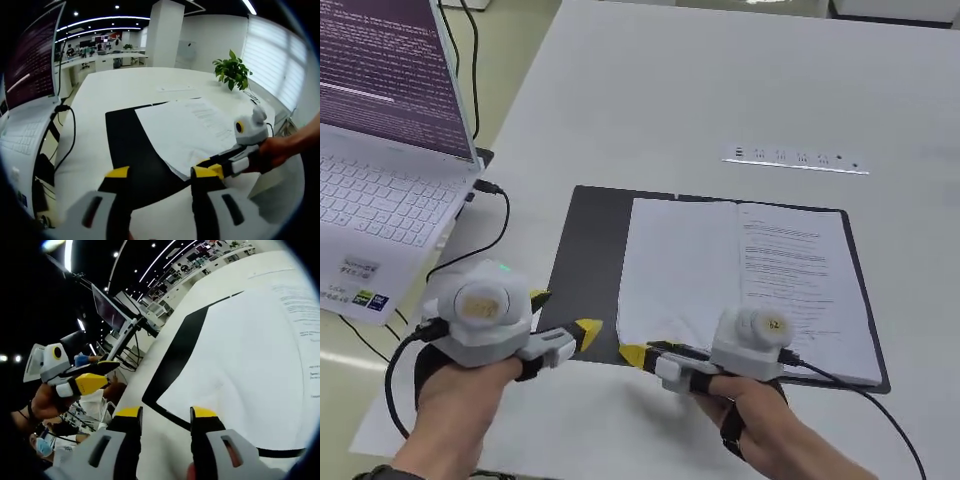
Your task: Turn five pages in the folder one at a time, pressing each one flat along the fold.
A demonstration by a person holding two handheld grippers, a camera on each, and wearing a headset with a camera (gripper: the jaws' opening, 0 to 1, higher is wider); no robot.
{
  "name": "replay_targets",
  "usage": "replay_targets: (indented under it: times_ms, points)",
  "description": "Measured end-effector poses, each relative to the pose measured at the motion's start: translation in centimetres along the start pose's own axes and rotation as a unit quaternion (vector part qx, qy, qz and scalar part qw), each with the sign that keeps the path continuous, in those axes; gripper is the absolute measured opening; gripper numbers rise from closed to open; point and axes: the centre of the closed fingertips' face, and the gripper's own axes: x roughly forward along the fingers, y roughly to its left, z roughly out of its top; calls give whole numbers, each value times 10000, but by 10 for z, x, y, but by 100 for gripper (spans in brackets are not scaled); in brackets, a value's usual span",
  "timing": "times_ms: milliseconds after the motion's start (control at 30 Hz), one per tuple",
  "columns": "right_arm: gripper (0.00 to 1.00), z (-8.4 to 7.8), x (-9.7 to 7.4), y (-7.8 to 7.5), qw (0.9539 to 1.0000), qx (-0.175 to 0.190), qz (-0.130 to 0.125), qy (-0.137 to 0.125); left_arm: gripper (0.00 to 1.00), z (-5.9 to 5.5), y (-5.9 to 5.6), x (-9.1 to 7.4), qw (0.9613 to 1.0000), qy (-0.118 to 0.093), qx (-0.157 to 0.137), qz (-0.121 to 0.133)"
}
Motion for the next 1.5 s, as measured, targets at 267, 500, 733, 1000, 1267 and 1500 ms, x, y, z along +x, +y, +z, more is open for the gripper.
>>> replay_targets:
  times_ms: [267,500,733,1000,1267,1500]
  points:
    - [37,-9,-27,8,9984,-528,-11,209,25,7,-22,27,9989,37,179,-428]
    - [37,2,-46,-2,9982,-566,-192,83,12,-1,-44,53,9953,262,389,-844]
    - [37,17,-61,-13,9979,-513,-360,-153,4,-21,-49,73,9927,647,394,-943]
    - [34,18,-74,-28,9973,-410,-559,-256,0,-45,-47,84,9906,993,138,-930]
    - [24,21,-78,-46,9953,-412,-806,-346,0,-66,-50,92,9870,1254,147,-995]
    - [20,34,-77,-60,9941,-489,-874,-412,0,-64,-49,91,9874,1245,35,-972]
